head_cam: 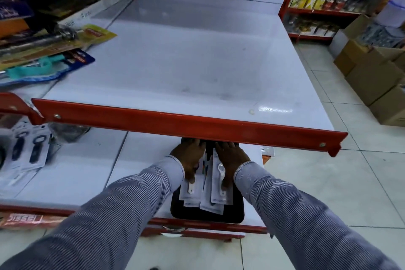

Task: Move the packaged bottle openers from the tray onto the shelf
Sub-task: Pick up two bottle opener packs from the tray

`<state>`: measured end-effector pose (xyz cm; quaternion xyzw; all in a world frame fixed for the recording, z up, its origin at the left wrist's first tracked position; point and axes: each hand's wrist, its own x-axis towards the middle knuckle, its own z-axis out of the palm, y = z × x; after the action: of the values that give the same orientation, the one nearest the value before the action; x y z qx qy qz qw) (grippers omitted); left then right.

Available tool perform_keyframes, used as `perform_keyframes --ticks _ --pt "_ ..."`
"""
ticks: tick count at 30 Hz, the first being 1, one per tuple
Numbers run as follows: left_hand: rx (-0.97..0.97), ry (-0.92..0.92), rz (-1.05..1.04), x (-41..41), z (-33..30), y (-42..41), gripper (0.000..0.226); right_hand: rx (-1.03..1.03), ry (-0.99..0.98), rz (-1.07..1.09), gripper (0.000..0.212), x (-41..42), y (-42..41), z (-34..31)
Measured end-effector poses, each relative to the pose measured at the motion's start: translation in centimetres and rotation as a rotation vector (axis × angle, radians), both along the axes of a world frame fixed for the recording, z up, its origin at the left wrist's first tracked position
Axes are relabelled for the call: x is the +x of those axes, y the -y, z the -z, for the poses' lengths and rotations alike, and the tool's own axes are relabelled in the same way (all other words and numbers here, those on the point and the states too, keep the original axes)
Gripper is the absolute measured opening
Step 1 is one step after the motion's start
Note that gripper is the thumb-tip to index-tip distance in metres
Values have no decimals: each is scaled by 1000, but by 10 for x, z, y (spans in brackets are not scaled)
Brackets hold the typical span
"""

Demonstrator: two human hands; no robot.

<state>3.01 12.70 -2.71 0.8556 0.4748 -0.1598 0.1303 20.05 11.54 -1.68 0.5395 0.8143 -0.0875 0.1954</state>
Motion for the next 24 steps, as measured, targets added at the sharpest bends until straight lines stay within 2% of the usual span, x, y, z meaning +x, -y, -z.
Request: perform_keyframes --ticks 1,2,3,7,10,12,14,16,18,21,24 --pt "25 48 -17 -1 -5 2 122 0 -19 -20 124 1 2 -4" --pt "31 110 -46 -3 -10 6 113 22 -46 -24 129 3 4 -7" --pt "45 162 -77 -5 -16 12 103 55 -94 -2 122 4 8 -11" --pt "193 308 -118 -20 -42 52 62 226 -354 118 52 9 39 -34" --pt "302 446 -89 -29 -73 94 33 298 -473 96 31 7 71 -64" --pt "376 556 -85 -32 -98 120 34 268 -529 56 22 2 96 -91" --pt "417 610 -98 -36 -126 140 47 386 -554 -27 20 0 118 -121" --pt "501 663 -107 -41 -155 152 54 528 -633 -66 30 2 136 -159" --pt "592 743 -121 -47 -189 156 51 670 -732 -99 38 6 144 -199" --pt "676 935 -143 -52 -239 152 39 762 -984 -74 37 10 136 -253" --pt "653 1099 -185 -56 -285 136 31 696 -1296 1 28 12 117 -301"
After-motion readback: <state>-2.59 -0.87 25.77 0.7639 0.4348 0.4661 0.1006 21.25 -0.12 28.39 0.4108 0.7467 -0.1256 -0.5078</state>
